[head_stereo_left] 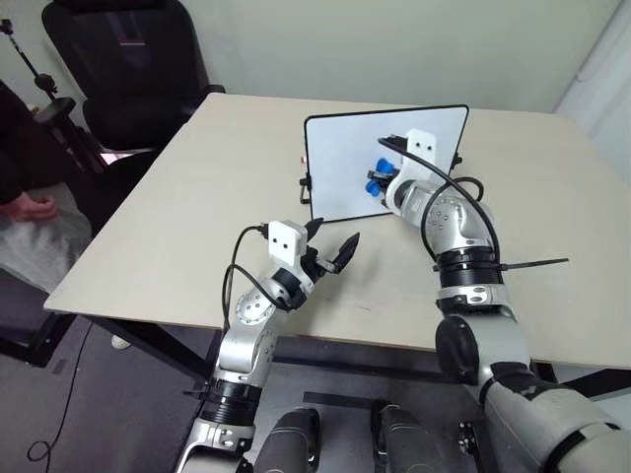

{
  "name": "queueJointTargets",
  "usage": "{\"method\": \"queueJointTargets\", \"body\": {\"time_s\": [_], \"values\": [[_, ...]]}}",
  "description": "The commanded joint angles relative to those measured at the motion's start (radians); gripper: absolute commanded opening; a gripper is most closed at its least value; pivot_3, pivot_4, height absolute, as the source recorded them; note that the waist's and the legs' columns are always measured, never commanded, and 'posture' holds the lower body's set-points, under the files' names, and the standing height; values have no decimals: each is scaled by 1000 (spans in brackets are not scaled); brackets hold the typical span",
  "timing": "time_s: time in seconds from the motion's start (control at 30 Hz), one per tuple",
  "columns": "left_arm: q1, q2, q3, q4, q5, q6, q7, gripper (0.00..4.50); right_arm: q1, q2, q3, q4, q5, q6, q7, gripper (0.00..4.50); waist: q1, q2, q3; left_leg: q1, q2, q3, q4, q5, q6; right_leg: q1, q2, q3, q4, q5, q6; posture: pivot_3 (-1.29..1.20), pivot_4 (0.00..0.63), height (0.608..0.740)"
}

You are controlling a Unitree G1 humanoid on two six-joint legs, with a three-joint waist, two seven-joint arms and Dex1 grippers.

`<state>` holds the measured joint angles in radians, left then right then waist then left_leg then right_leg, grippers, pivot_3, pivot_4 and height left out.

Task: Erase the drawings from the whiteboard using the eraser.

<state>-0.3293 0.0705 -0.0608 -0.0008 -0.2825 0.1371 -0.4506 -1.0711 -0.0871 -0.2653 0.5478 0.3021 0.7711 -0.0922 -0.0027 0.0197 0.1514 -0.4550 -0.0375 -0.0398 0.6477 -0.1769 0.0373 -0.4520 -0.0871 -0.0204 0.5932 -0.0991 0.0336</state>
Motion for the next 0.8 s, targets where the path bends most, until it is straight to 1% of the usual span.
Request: {"method": "queueJointTargets", "body": {"time_s": [0.03,0.2,0.3,0.4,0.5,0.6,0.7,0.8], "values": [[-12,-2,3,-34,-3,-16,3,4500,-30,-49,-33,75,-29,-93,-33,91,3,0,0,0,0,0,0,0,0,0,0,0,0,0,0,0,150,740],[-13,-1,5,-34,-1,-17,2,4500,-45,-81,-48,185,-35,-169,-43,91,4,0,0,0,0,0,-2,0,0,0,0,1,0,0,0,0,150,740],[-15,2,7,-35,-2,-16,2,4500,-53,-87,-48,213,-34,-190,-42,91,4,0,0,0,0,0,-3,0,0,0,0,1,0,0,0,0,150,740],[-15,5,7,-40,-4,-12,1,4500,-45,-83,-39,164,-24,-157,-31,91,4,0,0,0,0,0,-3,0,0,0,0,1,0,0,0,0,150,740],[-12,6,4,-45,-5,-8,0,4500,-3,-89,-5,8,-15,-76,3,91,4,0,0,0,0,0,-2,0,0,-1,0,1,0,0,0,0,150,740],[-10,5,2,-50,-9,-2,-1,4500,44,-111,-14,-222,29,114,3,91,2,0,0,0,0,1,-1,1,-1,-1,0,0,0,1,1,0,150,740],[-7,2,-1,-53,-14,4,-5,4500,74,-152,-58,-433,120,362,29,91,4,0,0,-1,0,1,0,3,-3,-1,0,-1,0,1,2,0,150,740],[-1,-4,-7,-56,-14,5,-4,4500,107,-223,-91,-571,170,650,56,91,10,0,0,-1,0,1,-1,3,-4,0,0,-1,1,1,3,0,150,740]]}}
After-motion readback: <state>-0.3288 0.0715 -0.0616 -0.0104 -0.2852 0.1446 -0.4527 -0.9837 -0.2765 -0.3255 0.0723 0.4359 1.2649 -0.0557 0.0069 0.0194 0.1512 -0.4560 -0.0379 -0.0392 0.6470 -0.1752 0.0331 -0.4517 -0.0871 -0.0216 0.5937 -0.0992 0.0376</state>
